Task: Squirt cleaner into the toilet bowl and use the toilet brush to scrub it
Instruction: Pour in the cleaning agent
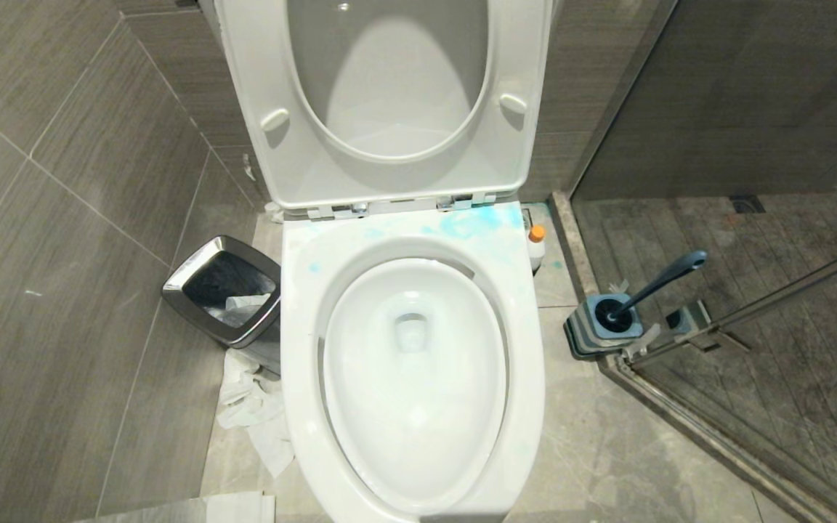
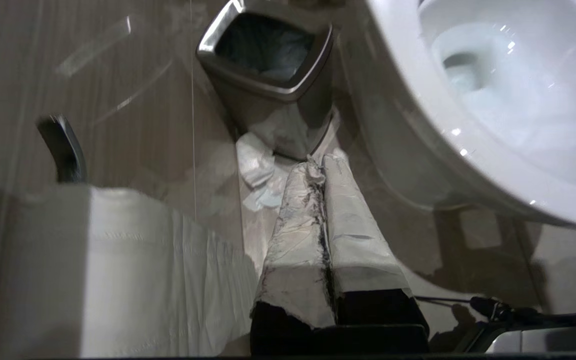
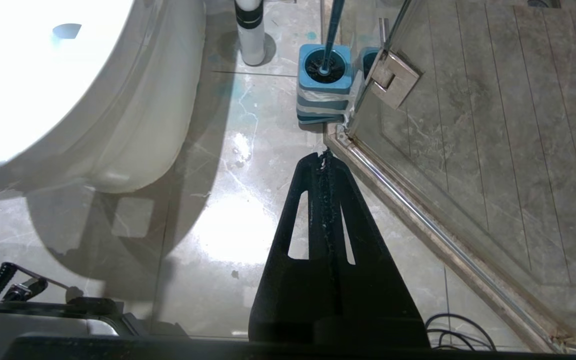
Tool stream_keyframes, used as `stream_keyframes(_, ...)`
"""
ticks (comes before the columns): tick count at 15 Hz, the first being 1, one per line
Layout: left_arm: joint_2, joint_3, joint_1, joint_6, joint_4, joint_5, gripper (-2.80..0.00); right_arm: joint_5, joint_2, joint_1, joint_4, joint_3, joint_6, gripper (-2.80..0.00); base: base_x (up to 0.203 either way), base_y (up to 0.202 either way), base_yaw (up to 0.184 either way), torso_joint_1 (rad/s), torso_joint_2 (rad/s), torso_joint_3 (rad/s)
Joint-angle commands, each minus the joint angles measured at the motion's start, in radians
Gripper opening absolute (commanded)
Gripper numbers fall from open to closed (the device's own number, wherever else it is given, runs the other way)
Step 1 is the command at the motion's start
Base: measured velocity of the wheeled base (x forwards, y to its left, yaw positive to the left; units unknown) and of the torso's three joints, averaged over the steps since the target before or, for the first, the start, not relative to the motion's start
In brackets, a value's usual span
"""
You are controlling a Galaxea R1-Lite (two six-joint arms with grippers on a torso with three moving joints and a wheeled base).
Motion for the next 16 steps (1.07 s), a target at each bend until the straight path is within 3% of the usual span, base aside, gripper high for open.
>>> stream_keyframes(1,0.001,0.131,0.0,0.003,-0.074,0.029,-2.8,0.001,0.001,-0.001,0.0,0.0,0.0,-2.8,0.0,0.0,0.0,0.0,0.0,0.0)
stream_keyframes(3,0.001,0.196,0.0,0.023,-0.2,0.03,-2.8,0.001,0.001,0.001,0.0,0.0,0.0,-2.8,0.0,0.0,0.0,0.0,0.0,0.0)
stream_keyframes(5,0.001,0.207,0.0,0.023,-0.192,-0.007,-2.8,0.001,0.001,0.001,0.0,0.0,0.0,-2.8,0.0,0.0,0.0,0.0,0.0,0.0)
stream_keyframes(11,0.001,0.224,0.0,0.016,-0.179,-0.036,-2.8,0.001,0.001,0.001,0.0,0.001,0.0,-2.8,0.0,0.0,0.0,0.0,0.0,0.0)
stream_keyframes(16,0.001,0.224,0.0,-0.064,-0.179,-0.024,-2.8,0.001,0.001,-0.001,0.0,0.0,0.0,-2.8,0.0,0.0,0.0,0.0,0.0,0.0)
